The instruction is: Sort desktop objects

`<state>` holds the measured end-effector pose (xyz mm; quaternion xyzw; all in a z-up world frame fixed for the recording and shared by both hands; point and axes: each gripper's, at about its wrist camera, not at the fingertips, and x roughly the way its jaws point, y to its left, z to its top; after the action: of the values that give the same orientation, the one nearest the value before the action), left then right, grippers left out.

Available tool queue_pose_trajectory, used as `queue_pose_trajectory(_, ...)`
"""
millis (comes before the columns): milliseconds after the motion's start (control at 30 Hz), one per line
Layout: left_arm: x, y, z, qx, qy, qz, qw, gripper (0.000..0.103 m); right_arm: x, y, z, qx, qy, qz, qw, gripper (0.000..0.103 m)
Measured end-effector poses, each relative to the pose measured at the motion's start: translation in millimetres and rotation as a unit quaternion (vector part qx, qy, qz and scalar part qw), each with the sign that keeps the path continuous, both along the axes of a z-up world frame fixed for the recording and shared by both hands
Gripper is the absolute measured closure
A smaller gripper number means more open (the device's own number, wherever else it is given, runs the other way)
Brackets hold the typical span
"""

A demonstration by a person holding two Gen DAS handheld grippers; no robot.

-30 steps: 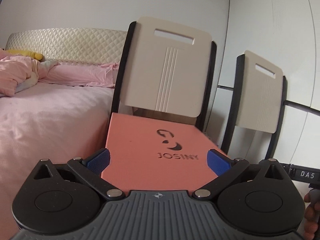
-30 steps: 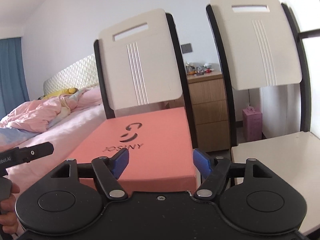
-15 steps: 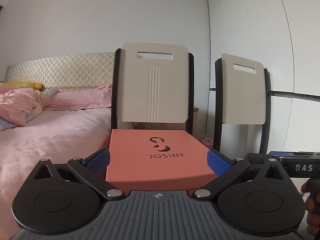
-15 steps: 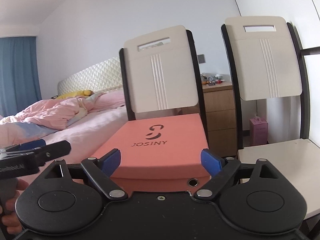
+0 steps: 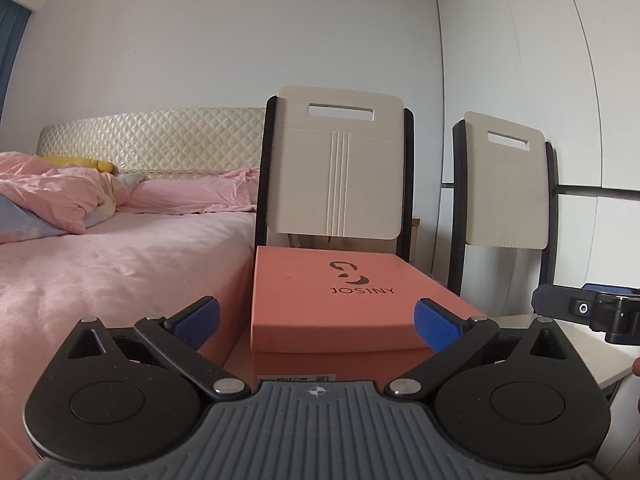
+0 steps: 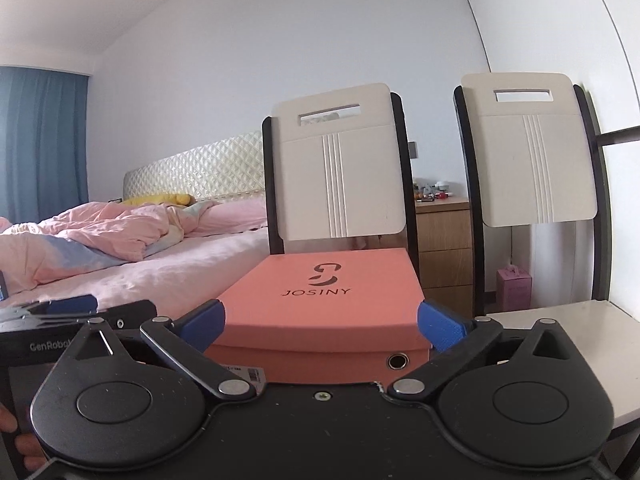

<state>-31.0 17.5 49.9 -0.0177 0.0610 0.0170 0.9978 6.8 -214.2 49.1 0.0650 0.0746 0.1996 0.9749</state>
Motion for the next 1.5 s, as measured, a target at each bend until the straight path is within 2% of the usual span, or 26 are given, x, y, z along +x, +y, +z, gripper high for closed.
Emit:
queue_pose_trajectory(133,4,4,-1,-0.005,0.004,0.010,0.9999,0.000,-2,2,-13,-0.009,0.010,0.003,1.000,0.001)
queue_pose_trajectory(333,7,6,-4,-0.004,0.010,0.025,0.9996,0.000,1,0,-14,0.000,0.002,-0.008,1.000,0.001)
queue_pose_trajectory(1500,8,-2,-7,0.010,0.019,0.022,0.9995,0.000,12,13,-22,-0.049,0.021,-0.058,0.997,0.001)
